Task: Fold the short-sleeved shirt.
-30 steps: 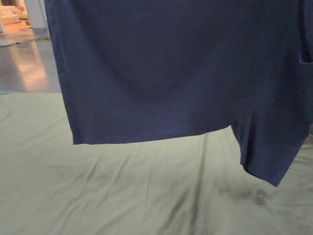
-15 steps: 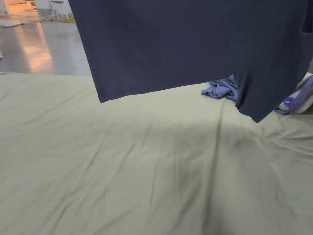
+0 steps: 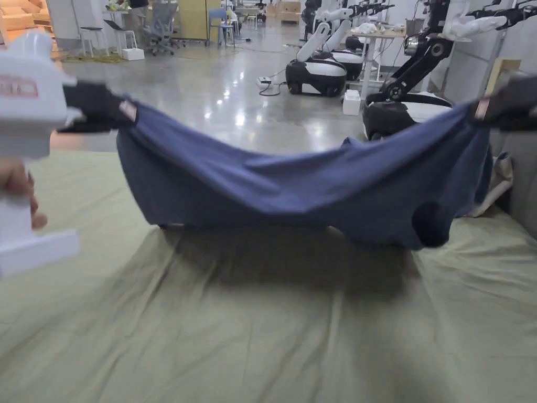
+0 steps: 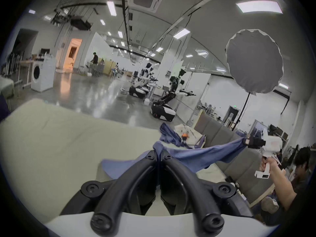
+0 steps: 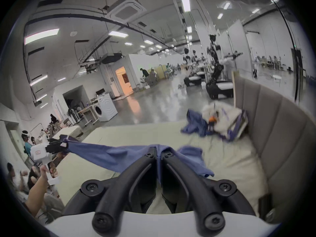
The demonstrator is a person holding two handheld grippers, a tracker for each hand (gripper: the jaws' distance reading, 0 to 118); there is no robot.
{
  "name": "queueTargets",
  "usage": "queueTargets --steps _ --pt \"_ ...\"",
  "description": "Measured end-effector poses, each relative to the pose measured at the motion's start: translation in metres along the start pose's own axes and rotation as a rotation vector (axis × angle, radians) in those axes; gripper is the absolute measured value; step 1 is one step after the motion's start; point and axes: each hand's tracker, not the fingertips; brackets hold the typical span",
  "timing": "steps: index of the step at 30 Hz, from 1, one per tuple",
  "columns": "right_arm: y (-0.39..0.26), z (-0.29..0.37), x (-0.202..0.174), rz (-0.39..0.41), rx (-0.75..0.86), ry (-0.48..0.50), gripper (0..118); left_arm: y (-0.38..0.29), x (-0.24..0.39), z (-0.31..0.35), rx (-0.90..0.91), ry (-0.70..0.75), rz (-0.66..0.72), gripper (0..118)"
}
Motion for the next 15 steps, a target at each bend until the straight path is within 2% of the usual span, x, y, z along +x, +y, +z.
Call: queueTargets --steps 2,4,7,10,13,15 --pt "-0.043 0.014 0.005 0.003 -0.013 -0.031 5 -0.036 0.000 0.019 -0.002 0.034 -0.052 3" --pt "-0.082 0.030 0.007 -0.001 -0.027 -0.008 5 -0.070 0.005 0.038 -0.042 0.097 -0.136 3" --pt "-0.129 0.058 0.003 0.003 -0.047 0.000 5 -0.109 0.000 0.066 -0.091 0.050 -0.076 3" --pt "-0.172 0.086 0.004 -0.044 -0.066 0.006 5 -0.149 -0.004 0.095 -0.106 0.049 -0.058 3" --pt "-0.208 0.112 0.006 -0.031 -0.112 -0.031 5 -0.178 -0.009 0.123 -0.122 0.067 -0.059 3" --pt "-0.229 0.132 0.008 -0.036 -0.118 -0.013 5 -0.194 -0.012 0.138 -0.139 0.071 -0.026 3"
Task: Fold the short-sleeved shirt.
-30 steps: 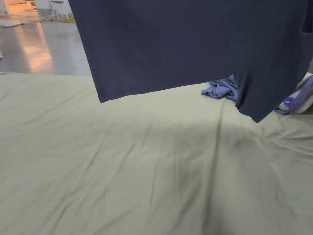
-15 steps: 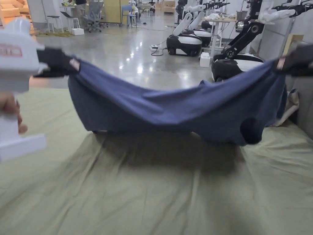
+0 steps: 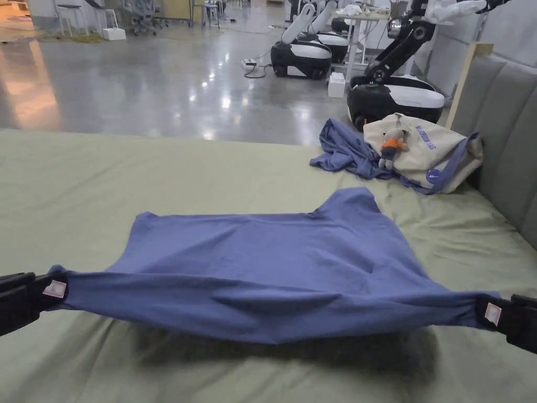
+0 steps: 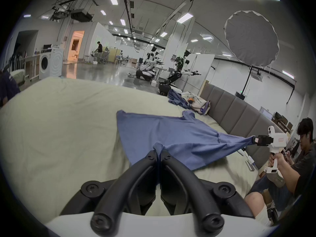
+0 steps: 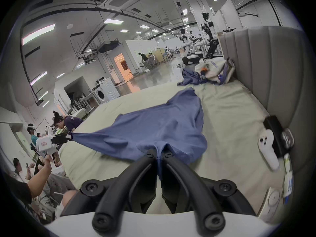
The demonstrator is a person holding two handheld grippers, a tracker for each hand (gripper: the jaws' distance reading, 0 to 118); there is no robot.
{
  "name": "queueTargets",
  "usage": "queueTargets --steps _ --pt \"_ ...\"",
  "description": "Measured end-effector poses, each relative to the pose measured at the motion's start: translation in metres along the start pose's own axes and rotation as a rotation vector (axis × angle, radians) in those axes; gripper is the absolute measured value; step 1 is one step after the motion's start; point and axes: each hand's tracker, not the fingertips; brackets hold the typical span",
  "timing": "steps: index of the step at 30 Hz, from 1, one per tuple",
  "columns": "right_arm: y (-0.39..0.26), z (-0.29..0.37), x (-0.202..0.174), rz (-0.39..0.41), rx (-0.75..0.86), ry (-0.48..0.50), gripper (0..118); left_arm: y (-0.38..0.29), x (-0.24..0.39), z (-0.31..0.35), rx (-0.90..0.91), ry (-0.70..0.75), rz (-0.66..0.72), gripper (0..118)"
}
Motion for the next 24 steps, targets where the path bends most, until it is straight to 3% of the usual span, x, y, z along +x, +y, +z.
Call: queueTargets --steps 5,8,10,15,22,24 --pt "-0.037 0.034 0.006 -0.032 -0.040 -0.018 5 -0.031 0.000 0.036 -0.035 -0.003 -0.018 3" --pt "-0.060 0.045 0.005 0.005 -0.115 -0.066 5 -0.046 -0.003 0.048 -0.072 0.012 -0.021 3" --pt "-0.074 0.045 0.007 -0.017 -0.171 -0.069 5 -0.057 -0.002 0.050 -0.123 0.042 -0.076 3" --pt "-0.100 0.040 0.008 0.006 -0.267 -0.099 5 -0.077 -0.005 0.051 -0.182 0.045 -0.057 3" --pt "-0.118 0.034 0.014 0.025 -0.264 -0.115 5 -0.092 -0.007 0.042 -0.246 0.100 -0.105 3" --pt "-0.119 0.032 0.011 0.069 -0.262 -0.129 5 -0.094 -0.004 0.040 -0.238 0.121 -0.154 3"
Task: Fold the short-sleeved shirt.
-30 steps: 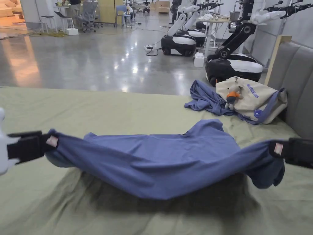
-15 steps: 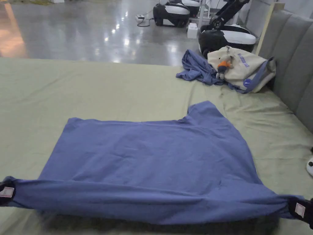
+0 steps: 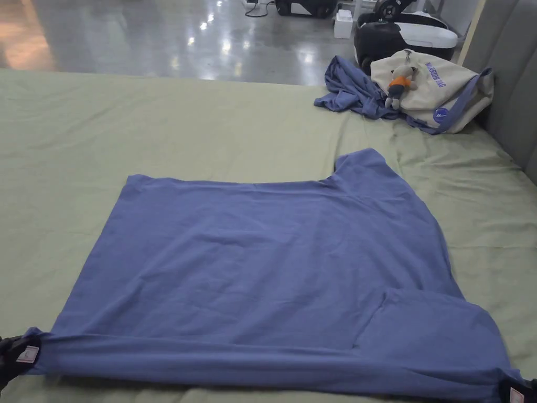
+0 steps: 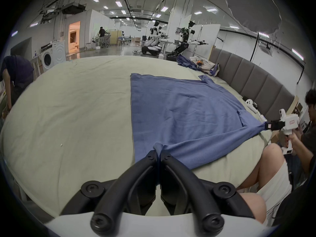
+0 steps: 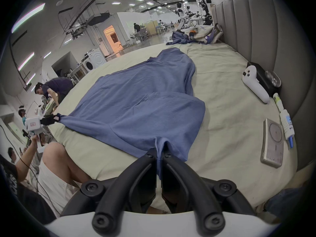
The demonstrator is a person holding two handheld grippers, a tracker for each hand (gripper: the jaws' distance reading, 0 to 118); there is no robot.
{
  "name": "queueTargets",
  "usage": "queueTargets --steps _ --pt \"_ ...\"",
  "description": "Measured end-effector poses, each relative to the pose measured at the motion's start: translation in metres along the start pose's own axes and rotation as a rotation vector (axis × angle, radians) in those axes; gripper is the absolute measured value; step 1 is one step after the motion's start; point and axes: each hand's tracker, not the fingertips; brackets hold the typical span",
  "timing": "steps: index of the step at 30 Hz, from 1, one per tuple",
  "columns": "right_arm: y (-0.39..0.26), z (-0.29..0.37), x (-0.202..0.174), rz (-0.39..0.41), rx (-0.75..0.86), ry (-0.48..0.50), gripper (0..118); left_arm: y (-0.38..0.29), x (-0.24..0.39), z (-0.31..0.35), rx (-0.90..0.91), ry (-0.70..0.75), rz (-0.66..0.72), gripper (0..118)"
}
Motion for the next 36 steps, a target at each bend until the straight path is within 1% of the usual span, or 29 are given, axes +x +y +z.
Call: queueTargets --steps 1,2,3,4,5,6,7,8,9,11,12,15,16,17,18,19,20,21,22,23,26,28,30,31,32,33,34,35,36 --pt "-0.001 0.000 -0.002 0.038 0.015 -0.015 5 0.000 0.002 0.000 0.013 0.010 -0.020 3" --pt "-0.002 0.000 -0.003 0.062 0.025 -0.022 6 -0.001 0.005 -0.001 0.026 0.013 -0.029 8" --pt "-0.004 0.000 -0.005 0.070 0.030 -0.020 18 -0.002 0.009 0.000 0.034 0.031 -0.055 23" --pt "-0.006 0.001 -0.005 0.068 0.036 -0.014 43 -0.002 0.012 0.000 0.043 0.073 -0.096 56" --pt "-0.007 0.001 -0.005 0.066 0.040 -0.019 84 -0.003 0.015 0.000 0.063 0.105 -0.107 93" --pt "-0.008 0.004 -0.007 0.054 0.072 -0.016 98 -0.006 0.018 0.004 0.106 0.153 -0.111 93" --pt "-0.007 0.010 -0.010 0.050 0.138 -0.004 99 -0.007 0.020 0.009 0.167 0.193 -0.120 93" --pt "-0.005 0.021 -0.022 0.048 0.219 -0.009 100 -0.005 0.025 0.015 0.226 0.250 -0.117 93" --pt "0.001 0.031 -0.032 0.057 0.279 -0.050 101 -0.001 0.030 0.024 0.278 0.287 -0.098 93" --pt "0.011 0.057 -0.057 0.124 0.435 -0.166 103 0.009 0.037 0.046 0.344 0.258 -0.021 93" --pt "0.014 0.075 -0.077 0.166 0.525 -0.235 104 0.010 0.047 0.061 0.411 0.279 -0.005 93" --pt "-0.004 0.103 -0.122 0.218 0.732 -0.425 104 0.000 0.075 0.095 0.503 0.294 -0.002 93" --pt "-0.015 0.105 -0.131 0.238 0.768 -0.485 104 -0.009 0.083 0.100 0.517 0.316 0.005 93" --pt "-0.024 0.101 -0.141 0.238 0.765 -0.570 104 -0.018 0.091 0.100 0.513 0.380 -0.006 92" --pt "-0.029 0.095 -0.147 0.237 0.709 -0.583 101 -0.027 0.096 0.100 0.503 0.391 -0.028 86" --pt "-0.033 0.091 -0.147 0.264 0.648 -0.491 90 -0.035 0.096 0.099 0.502 0.356 -0.034 61" --pt "-0.040 0.081 -0.136 0.258 0.600 -0.393 38 -0.038 0.095 0.097 0.472 0.316 -0.036 0" --pt "-0.047 0.081 -0.135 0.228 0.578 -0.404 2 -0.042 0.098 0.098 0.463 0.339 -0.029 0" --pt "-0.051 0.082 -0.135 0.226 0.599 -0.420 2 -0.042 0.098 0.098 0.400 0.331 -0.031 0" --pt "-0.052 0.083 -0.135 0.215 0.582 -0.424 2 -0.045 0.091 0.095 0.380 0.272 -0.035 0" --pt "-0.052 0.080 -0.118 0.155 0.608 -0.357 2 -0.053 0.089 0.099 0.414 0.305 -0.033 0" --pt "-0.048 0.078 -0.125 0.160 0.599 -0.364 2 -0.056 0.079 0.096 0.415 0.313 -0.030 0" --pt "-0.045 0.075 -0.121 0.152 0.579 -0.340 2 -0.056 0.071 0.093 0.399 0.320 -0.033 0" --pt "-0.044 0.073 -0.120 0.147 0.567 -0.330 2 -0.060 0.056 0.086 0.349 0.296 -0.050 0" --pt "-0.043 0.070 -0.121 0.154 0.556 -0.319 2 -0.057 0.044 0.078 0.277 0.250 -0.071 11" --pt "-0.043 0.068 -0.121 0.157 0.552 -0.317 2 -0.056 0.036 0.069 0.212 0.222 -0.089 49" --pt "-0.043 0.067 -0.121 0.160 0.545 -0.312 2 -0.057 0.031 0.058 0.158 0.228 -0.114 93" --pt "-0.043 0.065 -0.120 0.163 0.535 -0.307 2 -0.052 0.035 0.045 0.105 0.240 -0.145 106" --pt "-0.046 0.063 -0.116 0.154 0.527 -0.297 2 -0.054 0.030 0.035 0.112 0.224 -0.170 106"
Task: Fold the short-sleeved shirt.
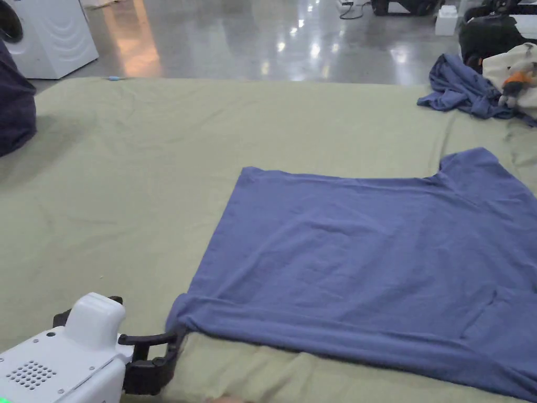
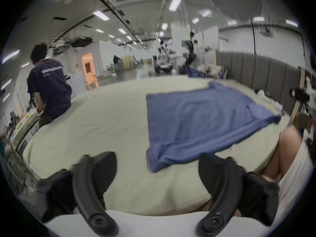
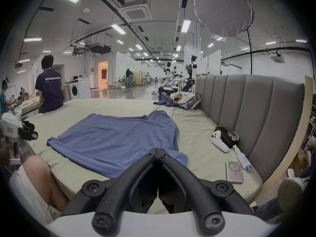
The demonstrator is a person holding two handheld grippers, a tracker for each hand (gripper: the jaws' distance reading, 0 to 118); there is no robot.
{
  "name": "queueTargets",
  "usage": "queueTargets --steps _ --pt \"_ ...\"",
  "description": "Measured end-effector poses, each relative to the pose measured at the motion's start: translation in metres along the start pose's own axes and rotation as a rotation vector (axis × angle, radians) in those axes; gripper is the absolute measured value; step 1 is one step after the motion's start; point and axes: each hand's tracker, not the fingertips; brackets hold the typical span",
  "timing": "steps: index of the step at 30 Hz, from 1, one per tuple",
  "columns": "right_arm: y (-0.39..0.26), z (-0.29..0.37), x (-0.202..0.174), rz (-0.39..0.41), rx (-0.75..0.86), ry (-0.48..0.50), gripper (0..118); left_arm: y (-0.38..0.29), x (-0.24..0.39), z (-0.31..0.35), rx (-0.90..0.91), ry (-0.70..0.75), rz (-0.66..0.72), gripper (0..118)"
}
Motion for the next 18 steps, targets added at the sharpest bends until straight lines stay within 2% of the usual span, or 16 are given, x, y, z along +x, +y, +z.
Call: queueTargets --steps 4,6,11,12,13,14,16,17,18 --pt "-0.005 -0.005 0.003 -0.012 -0.033 0.013 2 -0.003 -0.003 -0.045 -0.100 -0.046 -0.048 106" --pt "-0.007 -0.007 0.005 -0.011 -0.046 0.015 2 0.000 0.002 -0.057 -0.095 -0.058 -0.056 106" --pt "-0.007 -0.008 0.009 -0.017 -0.068 0.025 2 0.008 -0.004 -0.073 -0.143 -0.131 0.008 105" --pt "-0.006 -0.008 0.007 -0.014 -0.069 0.024 2 0.007 -0.006 -0.076 -0.165 -0.150 0.033 101" --pt "-0.006 -0.009 0.007 -0.013 -0.072 0.024 2 0.006 -0.006 -0.080 -0.181 -0.152 0.042 89" --pt "-0.006 -0.010 0.008 -0.012 -0.076 0.022 2 0.005 -0.006 -0.083 -0.205 -0.175 0.055 63" --pt "-0.006 -0.010 0.010 -0.010 -0.083 0.016 2 0.004 -0.013 -0.081 -0.167 -0.156 0.029 52" --pt "-0.007 -0.010 0.012 -0.015 -0.089 0.017 2 0.007 -0.013 -0.078 -0.157 -0.170 0.019 24" --pt "-0.008 -0.010 0.015 -0.026 -0.099 0.019 2 0.009 -0.011 -0.075 -0.148 -0.187 0.028 16"
